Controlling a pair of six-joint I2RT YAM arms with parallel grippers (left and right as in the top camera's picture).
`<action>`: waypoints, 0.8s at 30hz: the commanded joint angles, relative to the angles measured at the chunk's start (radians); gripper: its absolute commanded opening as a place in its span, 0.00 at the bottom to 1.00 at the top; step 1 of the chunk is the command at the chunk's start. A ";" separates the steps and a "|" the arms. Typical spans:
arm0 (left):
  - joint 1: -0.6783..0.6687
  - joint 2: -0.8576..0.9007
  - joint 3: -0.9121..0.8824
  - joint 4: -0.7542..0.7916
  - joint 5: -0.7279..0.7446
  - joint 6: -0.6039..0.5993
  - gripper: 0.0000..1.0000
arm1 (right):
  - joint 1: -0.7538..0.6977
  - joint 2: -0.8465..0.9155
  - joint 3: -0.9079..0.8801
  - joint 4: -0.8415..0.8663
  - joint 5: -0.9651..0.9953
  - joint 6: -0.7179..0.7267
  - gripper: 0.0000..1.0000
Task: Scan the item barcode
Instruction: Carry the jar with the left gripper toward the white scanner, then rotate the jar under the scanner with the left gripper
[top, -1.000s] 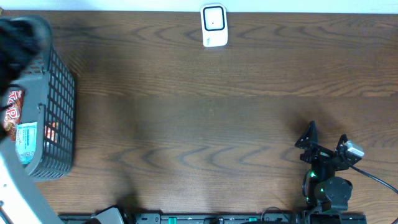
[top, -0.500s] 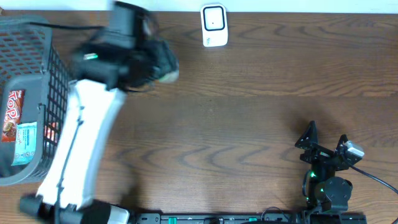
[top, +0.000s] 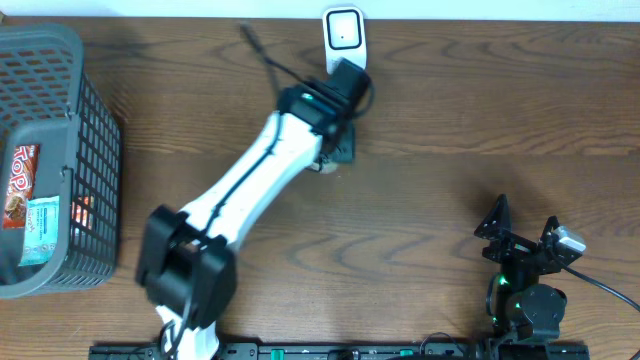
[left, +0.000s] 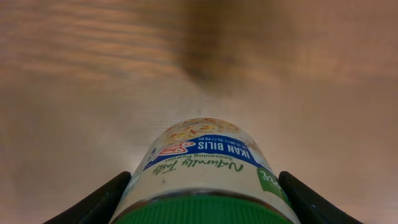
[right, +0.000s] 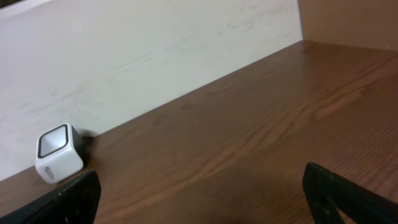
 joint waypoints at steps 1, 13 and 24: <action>-0.016 0.063 -0.002 -0.006 0.072 0.412 0.61 | 0.009 -0.006 -0.003 -0.003 0.010 -0.011 0.99; -0.016 0.147 -0.002 -0.056 0.370 0.873 0.74 | 0.009 -0.006 -0.003 -0.002 0.010 -0.011 0.99; -0.011 0.147 -0.002 -0.067 0.390 1.053 0.74 | 0.009 -0.006 -0.003 -0.002 0.010 -0.011 0.99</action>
